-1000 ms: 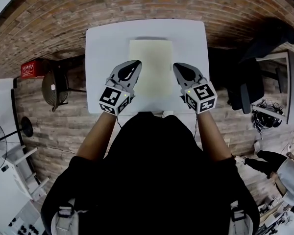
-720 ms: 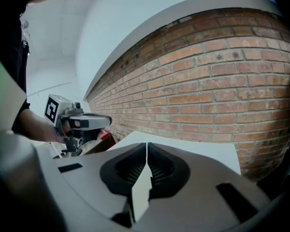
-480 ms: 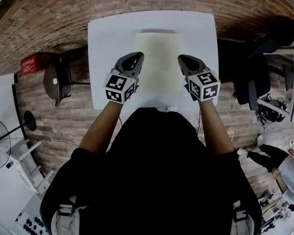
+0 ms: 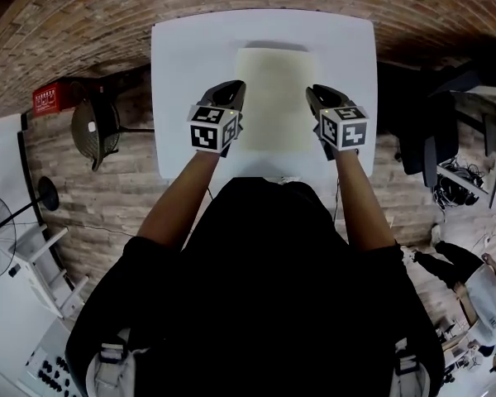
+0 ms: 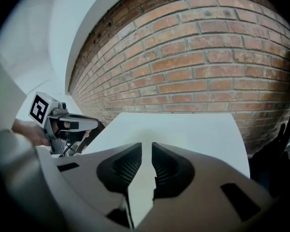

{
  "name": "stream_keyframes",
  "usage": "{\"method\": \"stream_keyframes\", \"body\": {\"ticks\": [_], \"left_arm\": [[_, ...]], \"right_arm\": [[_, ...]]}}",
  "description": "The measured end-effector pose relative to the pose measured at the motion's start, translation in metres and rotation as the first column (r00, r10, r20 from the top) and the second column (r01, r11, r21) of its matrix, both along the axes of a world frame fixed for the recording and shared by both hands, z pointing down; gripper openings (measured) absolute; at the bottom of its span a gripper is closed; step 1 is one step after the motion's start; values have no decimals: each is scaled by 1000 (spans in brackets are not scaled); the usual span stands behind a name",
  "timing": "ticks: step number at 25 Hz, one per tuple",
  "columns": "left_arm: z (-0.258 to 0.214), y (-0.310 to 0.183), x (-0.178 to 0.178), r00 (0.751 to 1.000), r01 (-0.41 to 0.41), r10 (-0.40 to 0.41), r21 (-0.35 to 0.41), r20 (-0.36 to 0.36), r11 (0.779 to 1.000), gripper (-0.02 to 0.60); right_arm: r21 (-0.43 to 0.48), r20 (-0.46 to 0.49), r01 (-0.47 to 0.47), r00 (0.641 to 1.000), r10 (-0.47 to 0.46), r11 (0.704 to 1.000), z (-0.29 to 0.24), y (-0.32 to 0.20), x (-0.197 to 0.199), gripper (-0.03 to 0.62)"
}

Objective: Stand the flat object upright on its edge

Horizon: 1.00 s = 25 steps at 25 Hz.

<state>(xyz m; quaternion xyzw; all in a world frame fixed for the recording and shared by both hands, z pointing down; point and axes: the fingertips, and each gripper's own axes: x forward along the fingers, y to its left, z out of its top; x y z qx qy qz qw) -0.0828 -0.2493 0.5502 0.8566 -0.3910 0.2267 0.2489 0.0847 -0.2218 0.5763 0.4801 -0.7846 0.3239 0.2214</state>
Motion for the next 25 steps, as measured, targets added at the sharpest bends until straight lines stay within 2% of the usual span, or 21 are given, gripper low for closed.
{"method": "stream_keyframes", "body": {"ticks": [4, 9, 11, 13, 18, 22, 25], "left_arm": [[21, -7, -5, 1000, 23, -22, -63, 23, 998, 25], [42, -14, -9, 998, 53, -49, -127, 35, 991, 26], [50, -17, -11, 997, 65, -59, -147, 45, 987, 54], [57, -21, -11, 996, 71, -63, -167, 56, 983, 107], [75, -28, -10, 995, 74, -59, -204, 78, 976, 143], [112, -32, -5, 997, 81, -80, -250, 16, 965, 173], [107, -35, -12, 993, 110, -91, -286, 80, 952, 206]], "right_arm": [[-54, -21, -33, 999, 32, 998, 18, -6, 5, 87], [-77, -83, -82, 994, 76, 994, 32, -15, 15, 119], [-94, -104, -95, 991, 85, 991, 41, -18, 18, 145], [-114, -121, -107, 988, 93, 988, 50, -20, 21, 158], [-200, -131, -142, 984, 117, 969, 80, -21, 30, 185], [-248, -114, -166, 983, 142, 954, 95, -23, 36, 226], [-268, -85, -175, 984, 158, 947, 102, -27, 35, 247]]}}
